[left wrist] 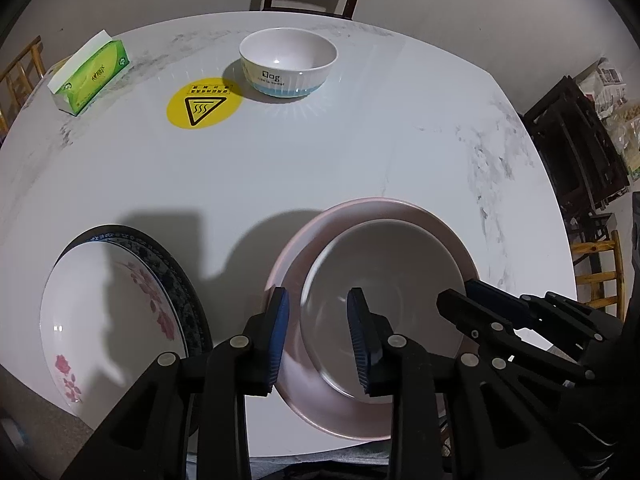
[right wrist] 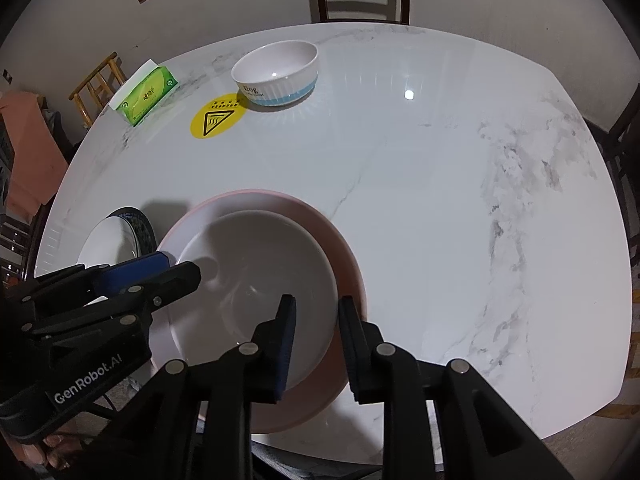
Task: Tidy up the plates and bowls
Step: 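Open the left tool to release the white bowl inside the pink bowl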
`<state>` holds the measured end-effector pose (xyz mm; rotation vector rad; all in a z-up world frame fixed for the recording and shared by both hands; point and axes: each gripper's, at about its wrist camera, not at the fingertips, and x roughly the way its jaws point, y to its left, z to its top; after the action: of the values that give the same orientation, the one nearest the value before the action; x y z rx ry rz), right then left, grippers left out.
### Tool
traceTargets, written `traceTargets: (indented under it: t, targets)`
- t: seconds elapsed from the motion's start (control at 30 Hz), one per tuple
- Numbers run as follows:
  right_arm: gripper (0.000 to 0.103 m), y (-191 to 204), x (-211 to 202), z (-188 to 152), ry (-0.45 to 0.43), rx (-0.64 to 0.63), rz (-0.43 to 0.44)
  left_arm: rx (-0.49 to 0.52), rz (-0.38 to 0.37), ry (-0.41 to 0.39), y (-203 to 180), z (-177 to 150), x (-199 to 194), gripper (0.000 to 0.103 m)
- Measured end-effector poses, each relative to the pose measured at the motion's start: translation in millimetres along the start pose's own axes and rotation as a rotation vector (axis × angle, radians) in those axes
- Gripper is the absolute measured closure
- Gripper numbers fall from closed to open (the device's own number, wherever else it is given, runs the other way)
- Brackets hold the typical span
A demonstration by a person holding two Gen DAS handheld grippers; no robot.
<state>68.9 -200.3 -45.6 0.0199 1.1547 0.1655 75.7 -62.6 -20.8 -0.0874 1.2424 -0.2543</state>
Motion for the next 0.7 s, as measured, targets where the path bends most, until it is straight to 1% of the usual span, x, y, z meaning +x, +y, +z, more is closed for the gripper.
traceTargets:
  t: [0.13, 0.33, 0.47, 0.57, 0.63, 0.7]
  targets:
    - [0.080, 0.8, -6.3, 1.5, -0.036, -0.019, -0.028, 0.001, -0.004, -0.018, 2.1, 1.0, -3.0, 0.076]
    - [0.080, -2.1, -13.4, 7.3, -0.064, -0.025, -0.025, -0.001, -0.016, -0.043, 4.5, 4.0, -8.6, 0.075]
    - [0.080, -5.6, -17.0, 12.3, -0.085, -0.026, -0.019, 0.001, -0.040, -0.069, 5.0, 7.0, -16.4, 0.074]
    - [0.080, -7.3, -17.8, 16.2, -0.096, -0.032, -0.025, 0.007, -0.037, -0.099, 5.0, 10.2, -22.3, 0.073]
    - [0.080, -8.1, -17.5, 18.2, -0.101, -0.040, -0.028, 0.001, -0.034, -0.107, 6.9, 12.5, -23.3, 0.070]
    - [0.080, -10.2, -17.3, 21.8, -0.107, -0.045, -0.025, -0.005, -0.025, -0.113, 9.7, 15.0, -23.2, 0.069]
